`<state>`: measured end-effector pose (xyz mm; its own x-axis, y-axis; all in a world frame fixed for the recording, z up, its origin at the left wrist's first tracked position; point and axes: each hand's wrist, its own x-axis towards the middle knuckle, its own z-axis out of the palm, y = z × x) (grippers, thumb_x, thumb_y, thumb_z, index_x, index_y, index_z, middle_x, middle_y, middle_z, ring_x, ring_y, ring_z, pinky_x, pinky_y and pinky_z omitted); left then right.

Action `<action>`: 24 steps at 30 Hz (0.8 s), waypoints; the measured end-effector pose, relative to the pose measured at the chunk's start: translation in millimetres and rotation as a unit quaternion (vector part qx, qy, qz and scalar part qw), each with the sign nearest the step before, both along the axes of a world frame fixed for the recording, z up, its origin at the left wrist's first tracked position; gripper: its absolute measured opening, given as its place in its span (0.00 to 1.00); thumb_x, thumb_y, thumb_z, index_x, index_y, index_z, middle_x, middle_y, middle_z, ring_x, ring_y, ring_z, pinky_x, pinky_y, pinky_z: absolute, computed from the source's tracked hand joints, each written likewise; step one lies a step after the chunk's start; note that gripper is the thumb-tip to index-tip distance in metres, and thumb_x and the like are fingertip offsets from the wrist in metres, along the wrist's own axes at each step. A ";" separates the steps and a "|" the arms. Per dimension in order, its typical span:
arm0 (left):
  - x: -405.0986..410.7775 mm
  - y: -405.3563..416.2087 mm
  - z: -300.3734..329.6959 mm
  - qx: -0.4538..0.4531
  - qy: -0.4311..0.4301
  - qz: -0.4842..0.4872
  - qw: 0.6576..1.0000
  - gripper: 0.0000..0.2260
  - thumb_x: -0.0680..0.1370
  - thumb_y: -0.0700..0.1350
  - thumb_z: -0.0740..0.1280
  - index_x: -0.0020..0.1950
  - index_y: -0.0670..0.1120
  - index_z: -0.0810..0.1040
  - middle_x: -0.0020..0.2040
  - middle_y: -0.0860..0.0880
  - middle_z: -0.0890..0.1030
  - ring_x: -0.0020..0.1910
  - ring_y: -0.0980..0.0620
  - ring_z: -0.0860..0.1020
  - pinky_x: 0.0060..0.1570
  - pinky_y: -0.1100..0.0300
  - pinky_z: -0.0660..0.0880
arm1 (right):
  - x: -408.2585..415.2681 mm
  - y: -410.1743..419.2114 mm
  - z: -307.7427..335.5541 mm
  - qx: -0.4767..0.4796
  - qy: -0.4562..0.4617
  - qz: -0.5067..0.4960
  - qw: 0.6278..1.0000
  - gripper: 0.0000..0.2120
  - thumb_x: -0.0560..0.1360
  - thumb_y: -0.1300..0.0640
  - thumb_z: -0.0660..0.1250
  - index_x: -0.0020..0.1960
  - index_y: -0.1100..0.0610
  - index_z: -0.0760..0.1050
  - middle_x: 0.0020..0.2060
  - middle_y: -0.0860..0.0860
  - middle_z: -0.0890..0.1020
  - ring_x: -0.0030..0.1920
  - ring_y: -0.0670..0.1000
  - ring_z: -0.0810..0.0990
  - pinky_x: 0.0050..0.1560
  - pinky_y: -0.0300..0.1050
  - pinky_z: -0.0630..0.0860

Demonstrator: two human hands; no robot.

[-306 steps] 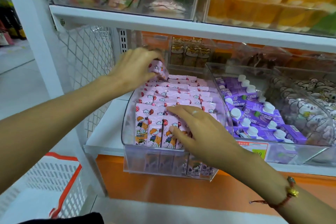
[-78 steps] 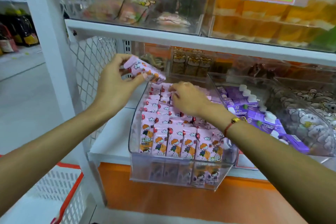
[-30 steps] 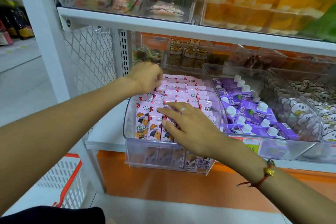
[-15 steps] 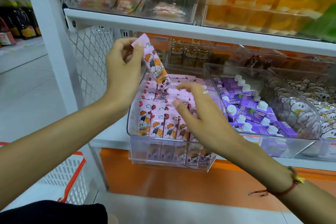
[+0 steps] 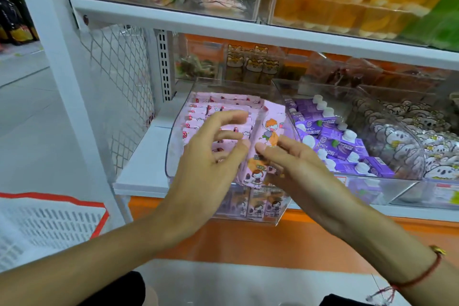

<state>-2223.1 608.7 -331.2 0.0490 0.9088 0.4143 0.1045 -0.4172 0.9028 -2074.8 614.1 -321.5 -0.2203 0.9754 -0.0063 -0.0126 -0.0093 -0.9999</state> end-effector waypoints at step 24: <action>19.9 -6.1 -7.9 0.015 0.082 -0.053 0.995 0.10 0.74 0.50 0.71 0.53 0.55 0.74 0.50 0.61 0.82 0.54 0.63 0.79 0.54 0.60 0.77 | 29.7 -12.7 4.7 0.084 0.016 -0.096 0.992 0.13 0.70 0.60 0.72 0.54 0.52 0.76 0.44 0.46 0.86 0.44 0.43 0.84 0.45 0.35 0.78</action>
